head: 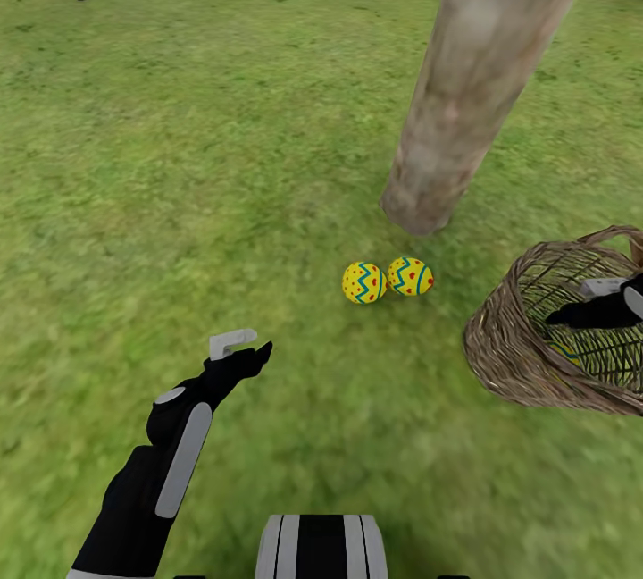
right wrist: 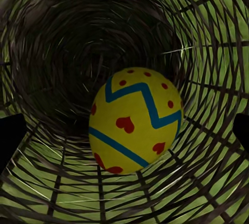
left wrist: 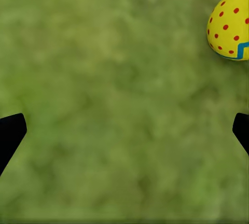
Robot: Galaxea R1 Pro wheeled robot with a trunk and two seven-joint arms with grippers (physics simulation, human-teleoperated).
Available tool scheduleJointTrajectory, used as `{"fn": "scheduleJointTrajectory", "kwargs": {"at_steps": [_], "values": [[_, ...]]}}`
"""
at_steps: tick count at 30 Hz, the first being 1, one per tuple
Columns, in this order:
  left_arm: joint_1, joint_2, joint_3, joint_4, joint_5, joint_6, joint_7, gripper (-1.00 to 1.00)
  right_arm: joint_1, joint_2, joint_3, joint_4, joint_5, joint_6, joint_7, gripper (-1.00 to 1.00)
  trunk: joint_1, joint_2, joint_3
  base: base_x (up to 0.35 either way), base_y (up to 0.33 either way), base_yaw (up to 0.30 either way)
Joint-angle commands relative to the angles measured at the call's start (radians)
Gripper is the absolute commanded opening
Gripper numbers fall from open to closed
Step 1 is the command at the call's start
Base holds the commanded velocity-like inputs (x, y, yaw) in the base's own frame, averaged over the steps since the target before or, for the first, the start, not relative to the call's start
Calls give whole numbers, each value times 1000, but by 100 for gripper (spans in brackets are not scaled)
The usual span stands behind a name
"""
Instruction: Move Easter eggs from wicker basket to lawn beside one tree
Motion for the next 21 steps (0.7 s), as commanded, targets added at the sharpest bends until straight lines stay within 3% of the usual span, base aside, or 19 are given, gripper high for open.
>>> {"fn": "scheduleJointTrajectory", "kwargs": {"at_steps": [1, 7, 21], "values": [[0, 0, -1, -1, 10, 4, 10, 100, -1, -2, 4, 0, 7, 1, 8, 100, 0, 0, -1, 0, 0, 0], [-1, -1, -1, -4, 11, 3, 11, 100, -1, -17, -3, 1, 4, -2, 9, 100, 0, 0, -1, 0, 0, 0], [-1, -2, -1, -5, 10, 3, 11, 100, -1, -20, -9, 2, 4, -5, 10, 100, 6, -4, -55, 0, 0, 0]]}}
